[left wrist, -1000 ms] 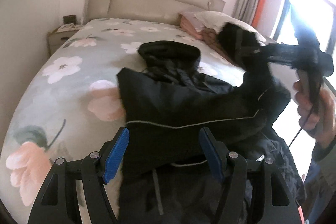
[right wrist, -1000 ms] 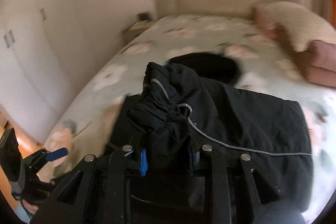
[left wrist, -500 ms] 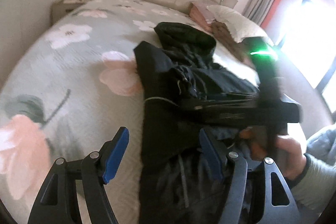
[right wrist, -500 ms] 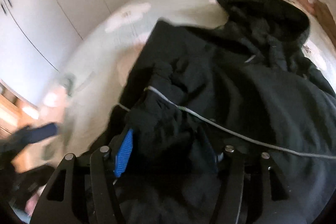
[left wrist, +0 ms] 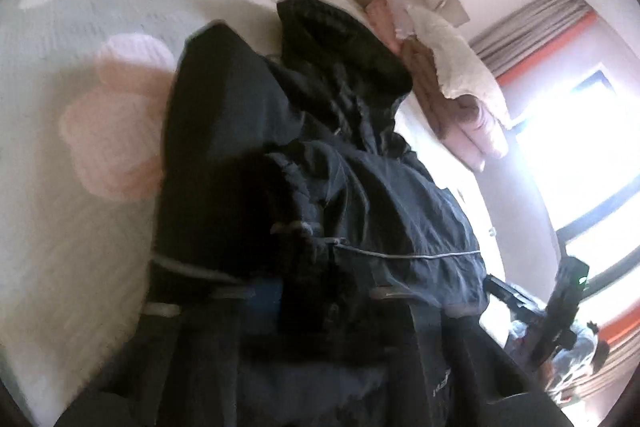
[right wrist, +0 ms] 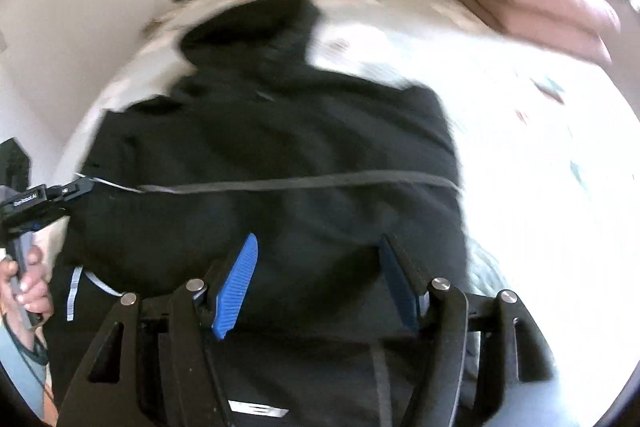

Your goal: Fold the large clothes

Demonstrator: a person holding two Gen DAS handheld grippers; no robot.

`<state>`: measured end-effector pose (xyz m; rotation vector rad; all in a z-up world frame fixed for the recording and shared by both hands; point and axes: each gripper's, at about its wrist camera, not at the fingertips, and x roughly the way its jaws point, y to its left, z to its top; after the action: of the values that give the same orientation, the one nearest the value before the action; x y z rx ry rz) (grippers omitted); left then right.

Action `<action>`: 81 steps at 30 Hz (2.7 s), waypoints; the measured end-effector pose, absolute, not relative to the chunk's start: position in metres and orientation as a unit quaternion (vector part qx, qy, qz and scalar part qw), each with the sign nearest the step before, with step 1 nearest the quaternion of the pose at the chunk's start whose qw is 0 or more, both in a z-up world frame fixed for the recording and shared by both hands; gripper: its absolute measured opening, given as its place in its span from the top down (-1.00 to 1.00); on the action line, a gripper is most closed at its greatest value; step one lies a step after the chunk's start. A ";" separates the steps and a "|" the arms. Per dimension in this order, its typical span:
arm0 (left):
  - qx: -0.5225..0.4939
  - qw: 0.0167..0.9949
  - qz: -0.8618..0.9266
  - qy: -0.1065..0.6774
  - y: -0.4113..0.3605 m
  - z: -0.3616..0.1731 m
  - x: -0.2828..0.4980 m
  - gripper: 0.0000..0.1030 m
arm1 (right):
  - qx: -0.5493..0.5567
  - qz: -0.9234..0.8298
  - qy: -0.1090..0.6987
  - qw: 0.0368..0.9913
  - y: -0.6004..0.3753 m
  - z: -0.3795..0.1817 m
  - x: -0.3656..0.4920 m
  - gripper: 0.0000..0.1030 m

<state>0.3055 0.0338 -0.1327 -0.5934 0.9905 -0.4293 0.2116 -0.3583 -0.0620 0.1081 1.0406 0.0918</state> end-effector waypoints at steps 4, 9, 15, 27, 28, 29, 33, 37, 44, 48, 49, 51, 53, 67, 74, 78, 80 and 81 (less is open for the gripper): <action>-0.254 0.851 -0.207 0.410 0.033 -0.096 0.282 0.64 | 0.045 0.022 0.482 0.875 -0.374 -0.055 0.206 -0.27; -0.206 0.859 -0.166 0.438 0.043 -0.094 0.269 0.62 | 0.035 0.020 0.460 0.887 -0.371 -0.047 0.218 -0.28; -0.201 0.834 -0.152 0.491 0.040 -0.148 0.285 0.57 | 0.200 -0.001 0.529 0.825 -0.430 -0.131 0.238 -0.82; -0.156 0.909 -0.163 0.351 0.038 -0.039 0.234 -0.10 | 0.075 0.052 0.408 0.908 -0.372 -0.020 0.202 -0.55; -0.156 0.902 -0.176 0.363 0.034 -0.043 0.242 -0.10 | 0.073 0.060 0.426 0.900 -0.363 -0.025 0.209 -0.55; -0.147 0.893 -0.181 0.386 0.022 -0.054 0.250 -0.10 | 0.069 0.062 0.448 0.889 -0.355 -0.034 0.217 -0.54; -0.120 0.849 -0.139 0.495 0.005 -0.127 0.274 -0.08 | 0.038 0.046 0.530 0.846 -0.339 -0.096 0.241 -0.52; -0.084 0.857 -0.127 0.493 -0.005 -0.124 0.273 -0.09 | 0.001 0.023 0.523 0.852 -0.328 -0.093 0.241 -0.55; -0.058 0.886 -0.128 0.442 0.004 -0.080 0.234 -0.09 | 0.036 0.055 0.496 0.866 -0.337 -0.063 0.195 -0.54; -0.068 0.895 -0.129 0.422 0.026 -0.041 0.192 -0.09 | 0.062 0.062 0.486 0.870 -0.351 -0.026 0.165 -0.54; -0.068 0.898 -0.129 0.415 0.028 -0.028 0.181 -0.09 | 0.067 0.061 0.480 0.873 -0.354 -0.012 0.157 -0.54; -0.062 0.906 -0.129 0.399 0.030 0.002 0.161 -0.10 | 0.077 0.060 0.463 0.881 -0.358 0.018 0.140 -0.54; -0.060 0.914 -0.131 0.379 0.034 0.032 0.138 -0.10 | 0.093 0.067 0.443 0.889 -0.361 0.048 0.122 -0.54; -0.153 0.926 -0.111 0.326 0.063 0.071 0.179 -0.38 | 0.121 0.074 0.367 0.919 -0.335 0.092 0.165 -0.60; -0.166 0.919 -0.095 0.344 0.058 -0.004 0.309 -0.37 | 0.085 0.072 0.359 0.927 -0.313 0.028 0.292 -0.59; -0.168 0.906 -0.094 0.378 0.047 -0.006 0.365 -0.37 | 0.070 0.071 0.391 0.915 -0.309 0.022 0.345 -0.59; -0.170 0.899 -0.092 0.392 0.041 -0.002 0.393 -0.37 | 0.074 0.071 0.408 0.907 -0.311 0.025 0.371 -0.59; -0.170 0.895 -0.091 0.401 0.037 0.000 0.411 -0.37 | 0.076 0.072 0.414 0.904 -0.311 0.026 0.380 -0.59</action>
<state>0.4112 0.0369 0.0004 -0.3528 0.8316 -0.1883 0.3803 -0.3114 0.0259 0.1569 0.8545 0.1483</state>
